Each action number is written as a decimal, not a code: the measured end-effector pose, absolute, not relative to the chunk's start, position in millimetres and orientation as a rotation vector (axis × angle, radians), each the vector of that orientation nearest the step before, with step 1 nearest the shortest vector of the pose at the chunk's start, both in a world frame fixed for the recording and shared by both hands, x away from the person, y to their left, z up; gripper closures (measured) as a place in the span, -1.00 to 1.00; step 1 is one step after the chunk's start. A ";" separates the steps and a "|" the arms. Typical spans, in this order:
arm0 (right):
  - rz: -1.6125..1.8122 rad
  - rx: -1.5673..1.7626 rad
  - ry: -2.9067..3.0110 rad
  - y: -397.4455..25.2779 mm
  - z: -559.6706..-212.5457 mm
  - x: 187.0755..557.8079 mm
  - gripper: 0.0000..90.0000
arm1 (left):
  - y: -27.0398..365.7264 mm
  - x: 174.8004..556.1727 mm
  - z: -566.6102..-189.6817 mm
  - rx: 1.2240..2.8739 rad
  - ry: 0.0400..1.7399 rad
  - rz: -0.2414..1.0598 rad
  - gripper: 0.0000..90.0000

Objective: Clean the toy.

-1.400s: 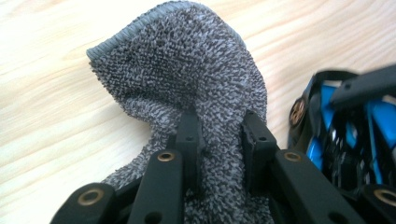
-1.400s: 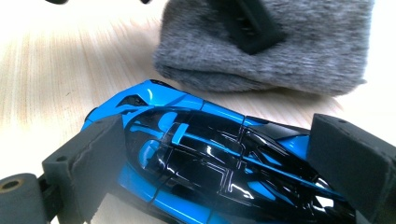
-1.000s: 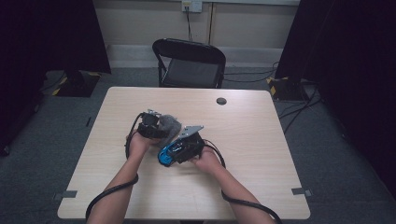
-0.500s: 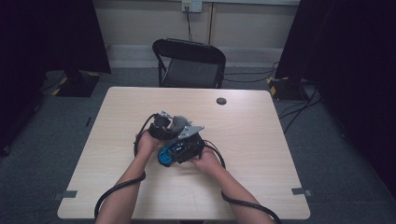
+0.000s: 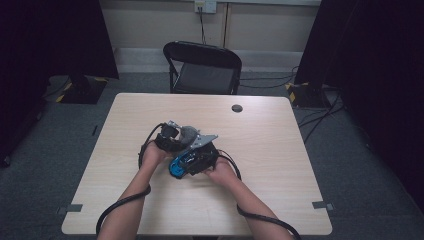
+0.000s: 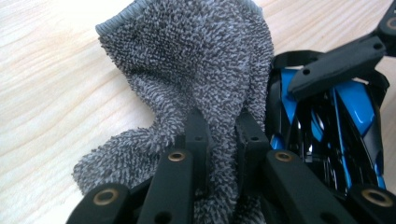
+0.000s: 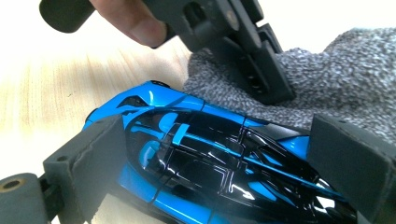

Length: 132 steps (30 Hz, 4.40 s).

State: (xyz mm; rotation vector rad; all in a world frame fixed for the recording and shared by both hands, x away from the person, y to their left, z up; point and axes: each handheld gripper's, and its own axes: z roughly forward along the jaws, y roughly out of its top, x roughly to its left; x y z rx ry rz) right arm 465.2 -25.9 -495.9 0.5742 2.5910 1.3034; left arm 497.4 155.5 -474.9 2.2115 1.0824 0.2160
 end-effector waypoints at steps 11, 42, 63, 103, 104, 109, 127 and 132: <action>1.308 0.570 2.590 -24.6 -496.2 464.1 -0.89 | 172.5 483.8 -473.2 2.214 1.097 0.205 0.74; 1.288 0.568 2.601 -23.3 -494.9 464.2 -0.89 | 213.7 439.2 -472.1 2.160 1.191 0.183 0.73; 1.295 0.569 2.594 -23.8 -495.4 463.7 -0.89 | 237.8 416.2 -451.8 2.139 1.224 0.168 0.72; 1.304 0.575 2.591 -23.8 -495.9 463.3 -0.89 | 168.8 503.0 -453.9 2.146 1.125 0.282 0.70; 1.304 0.575 2.591 -23.8 -495.9 463.3 -0.89 | 166.6 504.5 -454.6 2.151 1.117 0.282 0.70; 1.309 0.577 2.587 -23.9 -496.2 463.0 -0.89 | 151.1 511.2 -461.6 2.182 1.075 0.277 0.70; 1.317 0.577 2.580 -24.3 -497.0 462.7 -0.89 | 144.5 509.0 -477.1 2.196 1.050 0.220 0.71; 1.313 0.577 2.585 -23.9 -496.6 462.8 -0.89 | 143.5 507.8 -476.3 2.201 1.052 0.224 0.72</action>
